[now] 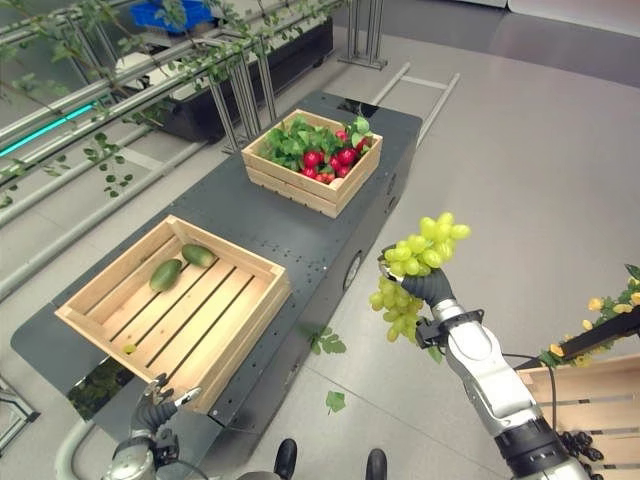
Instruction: Pick up the fruits from the basket on one side to the basket on the other side
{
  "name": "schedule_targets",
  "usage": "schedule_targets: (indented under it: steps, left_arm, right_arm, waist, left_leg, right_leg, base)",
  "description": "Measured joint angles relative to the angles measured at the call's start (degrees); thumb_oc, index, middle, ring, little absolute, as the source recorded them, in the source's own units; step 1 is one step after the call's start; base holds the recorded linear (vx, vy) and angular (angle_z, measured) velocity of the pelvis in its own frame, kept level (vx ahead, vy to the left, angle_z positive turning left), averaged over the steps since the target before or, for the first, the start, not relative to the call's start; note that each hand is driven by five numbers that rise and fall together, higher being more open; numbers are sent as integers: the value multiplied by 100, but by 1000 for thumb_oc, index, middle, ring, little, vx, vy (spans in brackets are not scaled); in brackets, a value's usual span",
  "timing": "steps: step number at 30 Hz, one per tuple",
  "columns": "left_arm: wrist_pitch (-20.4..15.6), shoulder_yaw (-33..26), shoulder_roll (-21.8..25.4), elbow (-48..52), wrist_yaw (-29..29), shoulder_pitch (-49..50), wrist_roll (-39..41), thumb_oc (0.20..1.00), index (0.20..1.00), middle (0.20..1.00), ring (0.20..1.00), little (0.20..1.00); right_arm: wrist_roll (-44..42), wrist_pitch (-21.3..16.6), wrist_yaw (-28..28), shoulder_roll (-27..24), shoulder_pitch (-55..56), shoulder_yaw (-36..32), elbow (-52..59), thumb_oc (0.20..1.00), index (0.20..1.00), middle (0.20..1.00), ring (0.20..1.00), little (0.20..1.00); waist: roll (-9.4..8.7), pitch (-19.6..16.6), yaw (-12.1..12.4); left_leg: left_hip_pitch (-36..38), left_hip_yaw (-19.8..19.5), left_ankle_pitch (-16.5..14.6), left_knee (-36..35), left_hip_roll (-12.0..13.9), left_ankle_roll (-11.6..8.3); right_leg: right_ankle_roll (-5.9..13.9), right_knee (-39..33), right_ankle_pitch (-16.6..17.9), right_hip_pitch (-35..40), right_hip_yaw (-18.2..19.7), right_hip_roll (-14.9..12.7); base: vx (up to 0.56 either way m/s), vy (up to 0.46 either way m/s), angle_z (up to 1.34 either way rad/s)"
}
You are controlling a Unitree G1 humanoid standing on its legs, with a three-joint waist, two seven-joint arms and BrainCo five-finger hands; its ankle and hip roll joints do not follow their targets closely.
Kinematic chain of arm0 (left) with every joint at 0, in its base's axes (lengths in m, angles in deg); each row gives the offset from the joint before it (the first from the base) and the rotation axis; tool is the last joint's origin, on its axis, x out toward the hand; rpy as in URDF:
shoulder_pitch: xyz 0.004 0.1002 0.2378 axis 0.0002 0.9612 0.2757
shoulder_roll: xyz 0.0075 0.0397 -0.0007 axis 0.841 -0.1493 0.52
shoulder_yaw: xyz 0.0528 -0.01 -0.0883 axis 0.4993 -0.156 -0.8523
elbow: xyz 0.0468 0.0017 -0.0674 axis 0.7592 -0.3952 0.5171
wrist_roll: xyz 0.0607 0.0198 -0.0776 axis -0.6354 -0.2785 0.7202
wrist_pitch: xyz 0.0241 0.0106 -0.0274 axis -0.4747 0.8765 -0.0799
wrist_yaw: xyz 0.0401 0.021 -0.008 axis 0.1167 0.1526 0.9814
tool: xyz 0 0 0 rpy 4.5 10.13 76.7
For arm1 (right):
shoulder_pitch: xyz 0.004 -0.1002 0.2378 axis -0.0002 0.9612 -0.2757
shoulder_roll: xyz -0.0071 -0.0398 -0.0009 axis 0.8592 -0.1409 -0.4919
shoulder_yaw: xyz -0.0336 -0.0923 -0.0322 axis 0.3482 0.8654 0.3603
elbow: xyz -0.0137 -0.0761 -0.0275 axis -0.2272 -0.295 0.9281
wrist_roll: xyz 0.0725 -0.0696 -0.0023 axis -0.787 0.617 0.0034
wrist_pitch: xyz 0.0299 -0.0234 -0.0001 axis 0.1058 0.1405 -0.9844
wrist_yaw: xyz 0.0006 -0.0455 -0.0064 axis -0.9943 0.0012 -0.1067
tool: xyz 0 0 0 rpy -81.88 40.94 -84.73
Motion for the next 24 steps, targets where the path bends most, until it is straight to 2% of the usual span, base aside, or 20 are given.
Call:
schedule_targets:
  steps: [1, 5, 8, 9, 14, 16, 18, 20, 21, 22, 23, 24]
  left_arm:
    - [-25, 19, 19, -193, 25, -94, -118, 1000, 1000, 1000, 1000, 1000]
    - [69, -103, -46, -1060, 187, -337, -716, 1000, 1000, 1000, 1000, 1000]
    - [69, -115, -72, -1099, 226, -300, -949, 1000, 1000, 1000, 1000, 1000]
    - [69, -121, -76, -1104, 252, -283, -968, 1000, 1000, 1000, 1000, 1000]
    - [83, -78, -76, -1119, 390, -210, -1140, 1000, 1000, 1000, 1000, 1000]
    - [127, 9, -59, -1067, 451, -230, -1148, 1000, 1000, 1000, 1000, 1000]
    - [169, 163, 22, -997, 566, -119, -1174, 1000, 1000, 1000, 1000, 1000]
    - [276, 159, 13, -889, 668, -69, -1275, 1000, 1000, 1000, 1000, 1000]
    - [296, 133, -11, -867, 788, 55, -1288, 1000, 1000, 1000, 1000, 1000]
    - [295, 100, -10, -878, 800, 132, -1313, 1000, 1000, 1000, 1000, 1000]
    - [365, 109, 52, -930, 799, 49, -1362, 1000, 1000, 1000, 1000, 1000]
    - [389, 110, 147, -942, 802, -6, -1363, 1000, 1000, 1000, 1000, 1000]
  right_arm:
    - [0, -29, 0, -1, 68, -13, 37, 200, 200, 200, 200, 200]
    - [1, -148, 13, -114, 717, -288, 273, 200, 200, 200, 200, 200]
    - [3, -193, 18, -201, 1115, -638, 334, 200, 200, 200, 200, 200]
    - [4, -203, 24, -201, 1214, -702, 335, 200, 200, 200, 200, 200]
    - [96, -290, 21, -167, 1633, -829, 476, 200, 200, 200, 200, 200]
    - [104, -320, 26, -145, 1707, -857, 495, 200, 200, 200, 200, 200]
    - [104, -409, 52, -107, 1683, -872, 557, 200, 200, 200, 200, 200]
    - [101, -435, 73, -84, 1704, -879, 563, 200, 200, 200, 200, 200]
    - [101, -480, 72, -60, 1636, -878, 578, 200, 200, 200, 200, 200]
    - [100, -492, 77, -63, 1655, -879, 580, 200, 200, 200, 200, 200]
    - [99, -537, 92, -58, 1772, -930, 576, 200, 200, 200, 200, 200]
    - [99, -537, 80, -59, 1799, -927, 581, 200, 200, 200, 200, 200]
  waist:
    - [79, -56, 4]
    - [81, -163, -153]
    - [93, -177, -190]
    - [83, -181, -271]
    - [68, -185, -325]
    - [58, -180, -442]
    - [40, -172, -407]
    - [46, -154, -391]
    - [98, -109, -256]
    - [160, -78, -245]
    - [234, -37, -436]
    - [200, -34, -398]
  left_leg:
    - [7, 16, -6, 1, -4, 10]
    - [114, 168, -106, 3, -85, 87]
    - [182, 234, -121, -18, -131, 125]
    - [183, 241, -134, -16, -150, 148]
    - [183, 330, -158, -19, -211, 211]
    - [136, 409, -153, 16, -247, 234]
    - [-6, 520, -197, 95, -297, 304]
    - [-208, 660, -350, 369, -360, 450]
    - [-287, 788, -391, 399, -193, 551]
    - [-302, 786, -372, 399, -141, 578]
    - [-294, 960, -199, 324, 102, 531]
    - [-306, 1121, -160, 294, 212, 503]
  right_leg:
    - [7, 2, -4, 35, -3, -15]
    - [89, 0, -36, 107, 113, -94]
    - [124, 1, -40, 108, 158, -138]
    - [134, 1, -40, 103, 172, -155]
    - [199, 10, -16, 44, 290, -219]
    - [191, 79, 49, -87, 389, -234]
    - [235, 272, 77, -371, 507, -258]
    - [473, 324, 492, -712, 549, -192]
    - [900, 235, 890, -887, 364, -89]
    - [855, 407, 709, -899, 183, -64]
    - [404, 1564, -70, -955, -393, -17]
    - [331, 1979, -364, -1016, -505, 8]
  base:
    - [-3, 65, -10]
    - [-6, 82, -19]
    - [-8, 75, -7]
    - [-25, 104, -4]
    - [-76, 93, -10]
    - [-199, 61, -20]
    - [-159, 48, -58]
    - [-150, 95, -113]
    - [-101, 89, -117]
    - [-95, 88, -77]
    - [-76, 84, 0]
    - [-66, 71, -1]
